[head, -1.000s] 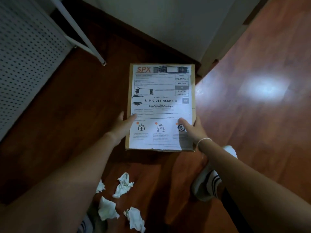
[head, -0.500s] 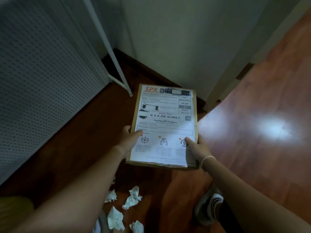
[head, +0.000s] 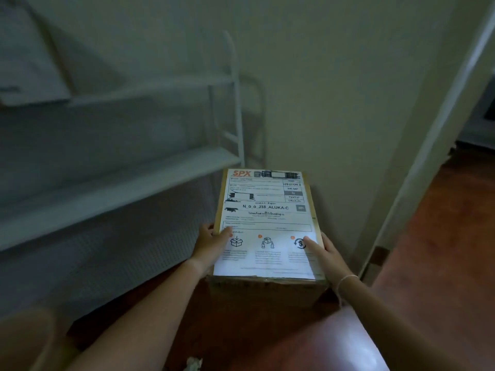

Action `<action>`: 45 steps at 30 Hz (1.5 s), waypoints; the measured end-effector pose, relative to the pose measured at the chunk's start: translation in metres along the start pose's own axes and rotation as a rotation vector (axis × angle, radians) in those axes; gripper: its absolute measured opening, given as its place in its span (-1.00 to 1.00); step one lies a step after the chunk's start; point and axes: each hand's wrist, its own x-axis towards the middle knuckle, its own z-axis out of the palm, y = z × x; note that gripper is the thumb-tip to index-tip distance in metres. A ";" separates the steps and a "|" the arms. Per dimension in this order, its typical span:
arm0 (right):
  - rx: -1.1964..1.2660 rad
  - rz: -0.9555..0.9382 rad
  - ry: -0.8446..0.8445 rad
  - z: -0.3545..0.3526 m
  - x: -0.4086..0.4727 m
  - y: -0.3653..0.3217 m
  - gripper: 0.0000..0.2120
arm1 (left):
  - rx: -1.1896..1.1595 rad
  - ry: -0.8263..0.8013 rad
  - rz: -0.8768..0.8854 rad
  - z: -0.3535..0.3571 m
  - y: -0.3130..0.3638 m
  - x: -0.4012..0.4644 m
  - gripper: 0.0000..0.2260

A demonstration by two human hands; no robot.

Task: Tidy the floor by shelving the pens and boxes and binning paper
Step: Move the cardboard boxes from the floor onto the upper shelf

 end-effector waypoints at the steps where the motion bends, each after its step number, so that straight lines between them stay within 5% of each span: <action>1: -0.009 -0.038 -0.033 0.006 -0.007 -0.020 -0.62 | -0.018 0.011 0.042 -0.010 0.014 -0.014 -0.62; 18: -0.037 -0.438 -0.341 0.106 -0.068 -0.210 -0.61 | -0.154 0.301 0.404 -0.136 0.151 -0.143 -0.65; 26: 0.023 -0.438 -0.462 0.138 -0.053 -0.289 -0.59 | -0.237 0.272 0.471 -0.174 0.213 -0.133 -0.46; 31: 0.220 -0.326 -0.565 0.166 -0.024 -0.326 -0.67 | -0.273 0.227 0.512 -0.195 0.249 -0.103 -0.76; 37: 0.305 -0.334 -0.538 0.198 0.023 -0.347 -0.63 | -0.326 0.077 0.466 -0.213 0.272 -0.069 -0.76; 41: 0.405 -0.360 -0.335 0.224 0.053 -0.359 -0.63 | -0.201 0.198 0.645 -0.219 0.287 -0.036 -0.73; 45: 0.316 -0.535 0.270 0.255 0.078 -0.383 -0.48 | 0.158 0.391 0.837 -0.221 0.297 -0.016 -0.34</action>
